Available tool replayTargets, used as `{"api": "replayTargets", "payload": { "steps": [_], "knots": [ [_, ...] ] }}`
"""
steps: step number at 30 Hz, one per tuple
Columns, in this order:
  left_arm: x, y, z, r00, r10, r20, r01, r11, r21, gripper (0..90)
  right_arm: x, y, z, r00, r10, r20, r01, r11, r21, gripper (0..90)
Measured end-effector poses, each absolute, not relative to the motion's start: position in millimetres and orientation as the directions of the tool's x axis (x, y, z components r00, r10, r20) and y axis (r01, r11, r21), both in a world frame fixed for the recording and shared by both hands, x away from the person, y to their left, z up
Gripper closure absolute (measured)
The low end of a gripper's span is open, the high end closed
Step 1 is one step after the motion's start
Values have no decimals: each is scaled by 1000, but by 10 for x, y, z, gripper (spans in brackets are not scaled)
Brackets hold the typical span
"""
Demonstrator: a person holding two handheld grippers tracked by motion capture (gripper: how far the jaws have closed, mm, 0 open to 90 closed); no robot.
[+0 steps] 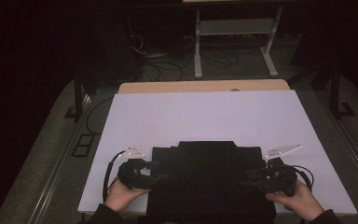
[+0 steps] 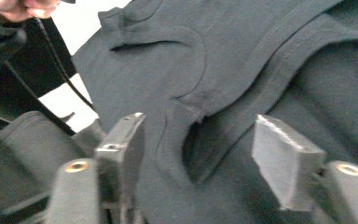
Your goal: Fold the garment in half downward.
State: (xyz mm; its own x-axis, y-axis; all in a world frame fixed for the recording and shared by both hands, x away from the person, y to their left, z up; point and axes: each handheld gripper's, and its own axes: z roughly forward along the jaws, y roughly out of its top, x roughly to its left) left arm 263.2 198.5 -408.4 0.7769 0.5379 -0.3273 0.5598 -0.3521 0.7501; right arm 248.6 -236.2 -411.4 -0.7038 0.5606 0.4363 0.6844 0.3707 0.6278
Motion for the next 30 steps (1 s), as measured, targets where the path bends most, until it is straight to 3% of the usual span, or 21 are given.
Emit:
{"api": "replayTargets", "payload": {
  "steps": [7,10,13,15,30],
  "knots": [
    [2673,1974,-4061,781,525,-338,563,-361,743,140,2524,-2370,-4053,-702,585,406,673,360,646,131],
    [2688,1977,-4046,791,515,-331,551,-364,751,92,2551,-2387,-4028,-695,596,403,675,348,650,115],
    [2718,1968,-4025,800,511,-314,538,-381,752,6,2591,-2396,-4011,-682,609,406,684,333,649,48],
    [2744,1975,-4010,798,516,-312,538,-377,754,0,2617,-2397,-3996,-685,608,403,682,339,648,0],
    [3026,2137,-3921,778,527,-343,549,-302,780,0,2852,-2491,-3912,-697,629,345,654,361,665,0]
  ]
}}
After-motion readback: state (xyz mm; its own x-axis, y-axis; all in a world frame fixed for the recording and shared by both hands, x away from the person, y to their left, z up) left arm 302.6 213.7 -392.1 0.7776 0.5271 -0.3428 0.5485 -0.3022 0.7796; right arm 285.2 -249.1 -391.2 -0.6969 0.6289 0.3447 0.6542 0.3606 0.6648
